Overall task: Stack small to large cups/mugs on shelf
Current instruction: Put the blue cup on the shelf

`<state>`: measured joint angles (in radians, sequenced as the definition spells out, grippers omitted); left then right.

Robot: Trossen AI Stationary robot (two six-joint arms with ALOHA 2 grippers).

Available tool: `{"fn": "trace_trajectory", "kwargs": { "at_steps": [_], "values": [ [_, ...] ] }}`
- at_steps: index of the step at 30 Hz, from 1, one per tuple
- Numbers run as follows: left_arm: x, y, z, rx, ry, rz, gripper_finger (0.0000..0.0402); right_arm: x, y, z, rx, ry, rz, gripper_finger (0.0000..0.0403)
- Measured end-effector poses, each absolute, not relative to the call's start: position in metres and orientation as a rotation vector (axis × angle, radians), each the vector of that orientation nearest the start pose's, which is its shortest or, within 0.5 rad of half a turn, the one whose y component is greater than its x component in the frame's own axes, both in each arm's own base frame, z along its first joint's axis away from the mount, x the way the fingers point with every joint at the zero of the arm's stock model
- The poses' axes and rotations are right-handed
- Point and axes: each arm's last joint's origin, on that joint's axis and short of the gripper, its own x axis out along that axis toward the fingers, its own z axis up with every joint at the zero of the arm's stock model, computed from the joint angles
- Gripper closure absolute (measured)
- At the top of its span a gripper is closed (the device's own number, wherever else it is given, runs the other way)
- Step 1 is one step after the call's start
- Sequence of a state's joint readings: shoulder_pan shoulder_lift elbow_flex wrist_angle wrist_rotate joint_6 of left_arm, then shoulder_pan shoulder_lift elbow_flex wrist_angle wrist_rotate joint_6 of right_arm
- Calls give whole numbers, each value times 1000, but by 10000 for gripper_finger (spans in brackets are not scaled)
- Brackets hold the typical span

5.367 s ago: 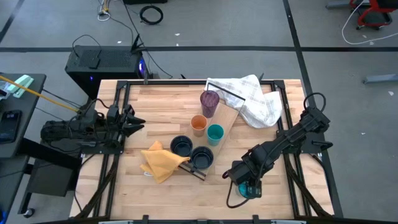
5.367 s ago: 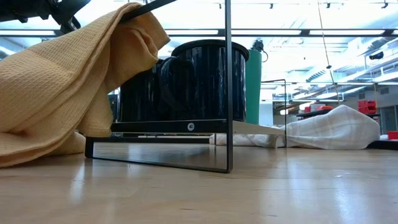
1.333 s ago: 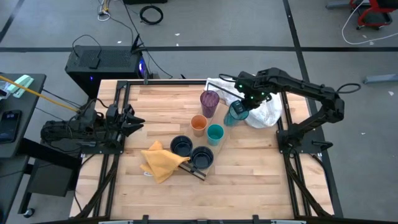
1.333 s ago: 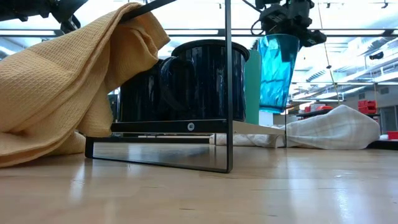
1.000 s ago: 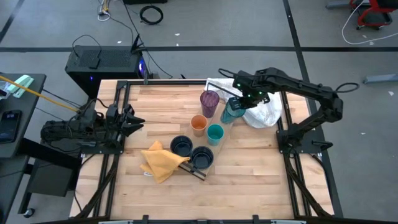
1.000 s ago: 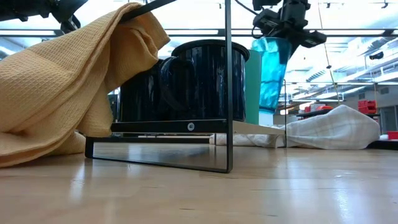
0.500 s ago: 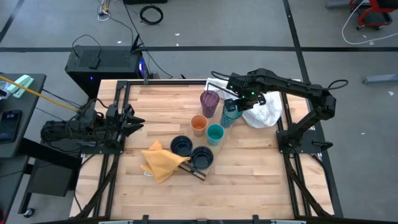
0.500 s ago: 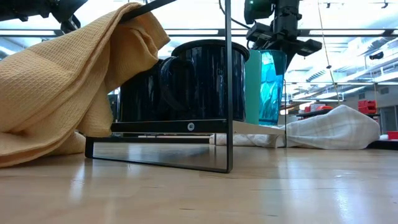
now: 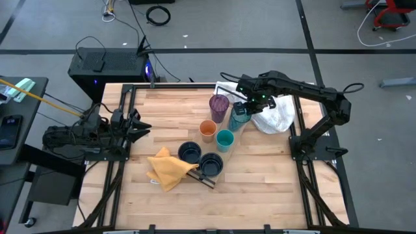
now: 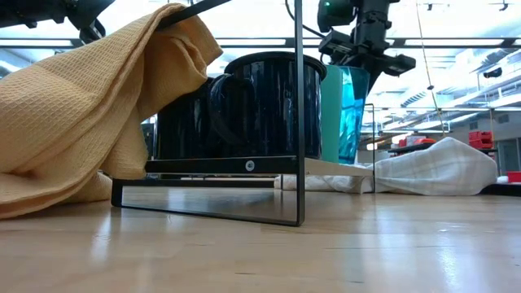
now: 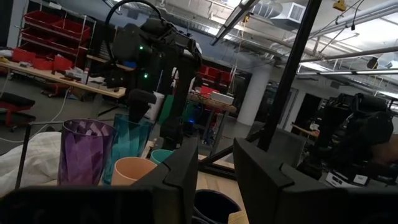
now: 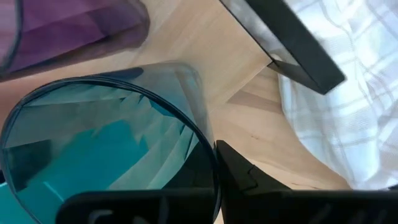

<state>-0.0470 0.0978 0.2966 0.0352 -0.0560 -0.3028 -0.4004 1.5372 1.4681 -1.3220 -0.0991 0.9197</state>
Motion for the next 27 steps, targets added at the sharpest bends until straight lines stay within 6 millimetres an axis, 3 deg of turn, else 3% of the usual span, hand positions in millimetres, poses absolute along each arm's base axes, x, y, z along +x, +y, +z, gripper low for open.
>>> {"fn": "trace_trajectory", "kwargs": {
  "at_steps": [27],
  "values": [
    [80,-2,259,-312,-234,-26,292,257,-107,316,1057,1154,-861,400]
  ]
}}
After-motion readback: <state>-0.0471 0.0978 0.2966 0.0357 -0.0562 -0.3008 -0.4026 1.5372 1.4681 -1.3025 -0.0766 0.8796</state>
